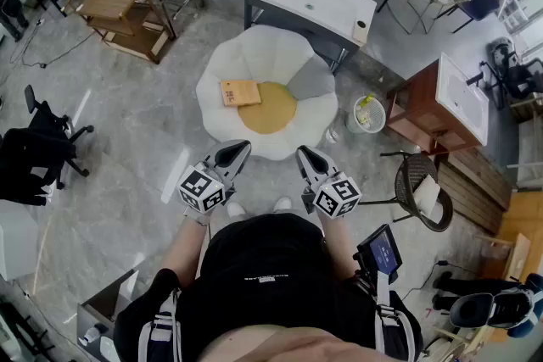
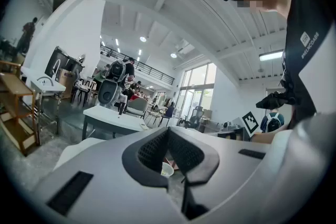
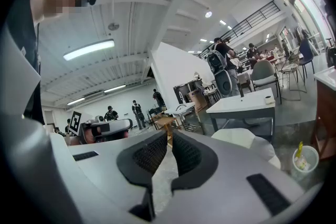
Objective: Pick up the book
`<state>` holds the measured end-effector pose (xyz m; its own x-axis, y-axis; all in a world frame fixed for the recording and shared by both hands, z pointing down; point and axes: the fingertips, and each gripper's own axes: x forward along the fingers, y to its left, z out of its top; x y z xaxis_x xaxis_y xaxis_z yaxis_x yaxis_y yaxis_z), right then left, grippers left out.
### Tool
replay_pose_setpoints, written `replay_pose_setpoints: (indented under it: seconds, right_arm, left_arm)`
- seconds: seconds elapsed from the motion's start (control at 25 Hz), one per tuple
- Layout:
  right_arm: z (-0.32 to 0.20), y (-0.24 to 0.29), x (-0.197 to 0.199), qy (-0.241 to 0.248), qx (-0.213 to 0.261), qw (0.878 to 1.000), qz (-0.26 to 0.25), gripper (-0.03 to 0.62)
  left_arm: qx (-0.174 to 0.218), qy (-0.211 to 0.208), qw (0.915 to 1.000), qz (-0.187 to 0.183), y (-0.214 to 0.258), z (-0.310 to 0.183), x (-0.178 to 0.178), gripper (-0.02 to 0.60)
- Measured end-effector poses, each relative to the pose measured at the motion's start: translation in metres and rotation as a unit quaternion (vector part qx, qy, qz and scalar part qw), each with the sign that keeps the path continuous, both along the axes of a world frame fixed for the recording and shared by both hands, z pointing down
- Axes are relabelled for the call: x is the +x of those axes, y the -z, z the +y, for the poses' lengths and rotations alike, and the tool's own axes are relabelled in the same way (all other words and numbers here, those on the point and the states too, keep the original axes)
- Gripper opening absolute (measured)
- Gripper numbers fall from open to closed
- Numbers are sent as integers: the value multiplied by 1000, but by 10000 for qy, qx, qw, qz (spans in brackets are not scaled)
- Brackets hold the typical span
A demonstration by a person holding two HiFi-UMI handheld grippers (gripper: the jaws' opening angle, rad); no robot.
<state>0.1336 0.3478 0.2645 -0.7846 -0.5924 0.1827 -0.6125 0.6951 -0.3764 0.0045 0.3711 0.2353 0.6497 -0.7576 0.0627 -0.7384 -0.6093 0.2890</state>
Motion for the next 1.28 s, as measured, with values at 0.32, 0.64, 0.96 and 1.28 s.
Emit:
replay_pose_setpoints:
  seconds: [0.32, 0.64, 0.96, 1.28]
  right_arm:
    - [-18, 0, 28, 58, 179, 9994, 281, 48]
    - [-37, 3, 68, 119, 263, 9993, 257, 48]
    - [-55, -3, 120, 248, 295, 9990, 206, 48]
    - [-70, -13, 144, 152, 173, 9995, 236, 48]
  left_arm:
    - [25, 189, 9998, 73, 5, -13, 35, 14]
    - [45, 253, 9995, -177, 10, -28, 84, 14]
    - [-188, 92, 9991, -381, 3, -53, 151, 14]
    - [-317, 60, 9992, -240, -5, -69, 168, 14]
